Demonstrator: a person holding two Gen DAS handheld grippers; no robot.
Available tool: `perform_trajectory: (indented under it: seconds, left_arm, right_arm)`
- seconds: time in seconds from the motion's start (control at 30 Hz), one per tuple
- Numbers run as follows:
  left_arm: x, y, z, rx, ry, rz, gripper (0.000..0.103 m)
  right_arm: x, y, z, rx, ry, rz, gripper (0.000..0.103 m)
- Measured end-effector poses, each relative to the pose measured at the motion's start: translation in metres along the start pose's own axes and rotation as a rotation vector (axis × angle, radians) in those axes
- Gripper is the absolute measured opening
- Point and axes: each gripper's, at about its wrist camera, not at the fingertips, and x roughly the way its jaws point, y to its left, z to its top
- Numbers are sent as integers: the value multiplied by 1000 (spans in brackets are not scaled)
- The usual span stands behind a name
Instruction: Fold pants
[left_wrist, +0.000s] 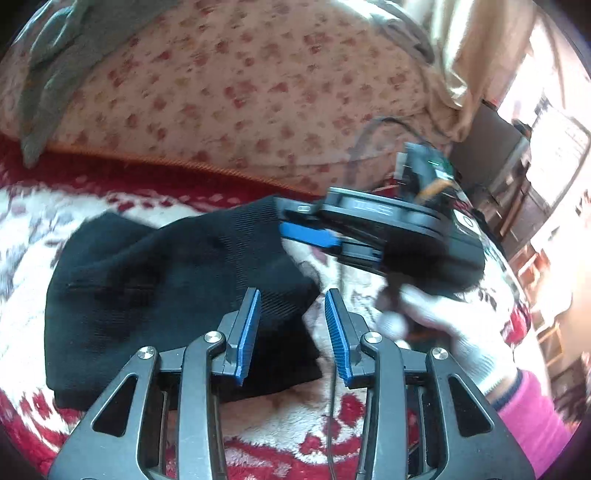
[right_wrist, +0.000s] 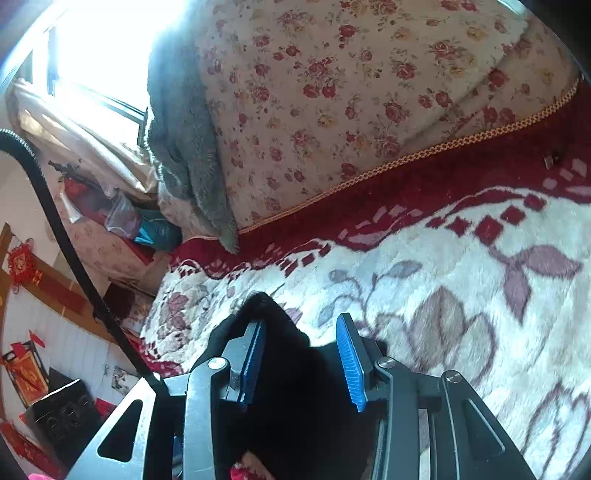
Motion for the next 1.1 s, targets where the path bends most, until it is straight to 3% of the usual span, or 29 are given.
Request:
perform_trajectory:
  seconds: [0.3,0.53,0.67,0.77,0.97,1.1]
  left_arm:
    - [-9,21,-5,-17,33,34,34]
    - [-17,43,2,-28,13,76,34]
    - [-14,53,20,-26,25,56,36]
    - [-10,56,28,-9,41,30,47]
    - [7,59,45,30,97,11,47]
    - [26,58,55,59,153,-1,47]
  right_arm:
    - [-21,-6,-4,22,-30,-5,38]
    - [-61,3,-37,6,-62,54,40]
    - [-72,22,-56,-111,-56,101,44]
    - [-71,34,-66,-241,-39,85,49]
    - [-57,46,-74,-389,15,100,49]
    - [-36,51,-80,-493,82,29,49]
